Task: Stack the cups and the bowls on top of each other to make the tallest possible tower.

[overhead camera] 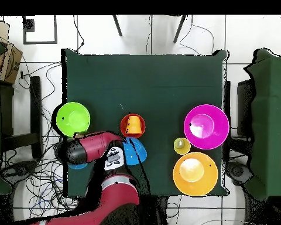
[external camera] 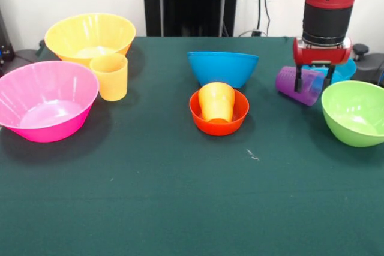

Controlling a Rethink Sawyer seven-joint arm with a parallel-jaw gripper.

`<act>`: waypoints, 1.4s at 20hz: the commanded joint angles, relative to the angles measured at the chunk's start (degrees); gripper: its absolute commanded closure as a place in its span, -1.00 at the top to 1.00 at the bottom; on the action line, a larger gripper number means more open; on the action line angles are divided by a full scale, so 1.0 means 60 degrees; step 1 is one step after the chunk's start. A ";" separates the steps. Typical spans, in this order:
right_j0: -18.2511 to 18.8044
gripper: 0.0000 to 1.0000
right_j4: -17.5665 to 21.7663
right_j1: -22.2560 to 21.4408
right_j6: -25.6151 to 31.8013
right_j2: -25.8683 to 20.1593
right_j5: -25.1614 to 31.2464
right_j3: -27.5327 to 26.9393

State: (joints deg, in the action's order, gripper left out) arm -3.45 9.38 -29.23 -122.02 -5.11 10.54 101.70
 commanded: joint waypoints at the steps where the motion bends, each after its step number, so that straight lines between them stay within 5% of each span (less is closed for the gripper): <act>1: -0.0507 1.00 -0.0537 0.0437 -0.2050 -0.0020 -0.0906 0.0419; 12: -0.1686 1.00 -0.1298 0.0556 -0.1969 0.1072 -0.1106 0.0155; 15: -0.2461 1.00 -0.1668 0.0451 -0.2068 0.1895 -0.0644 -0.0127; 28: -0.2137 1.00 -0.1770 0.0391 -0.1496 0.1903 -0.0802 -0.0011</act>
State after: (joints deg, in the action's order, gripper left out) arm -17.82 0.98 -28.79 -122.03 7.96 6.17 101.72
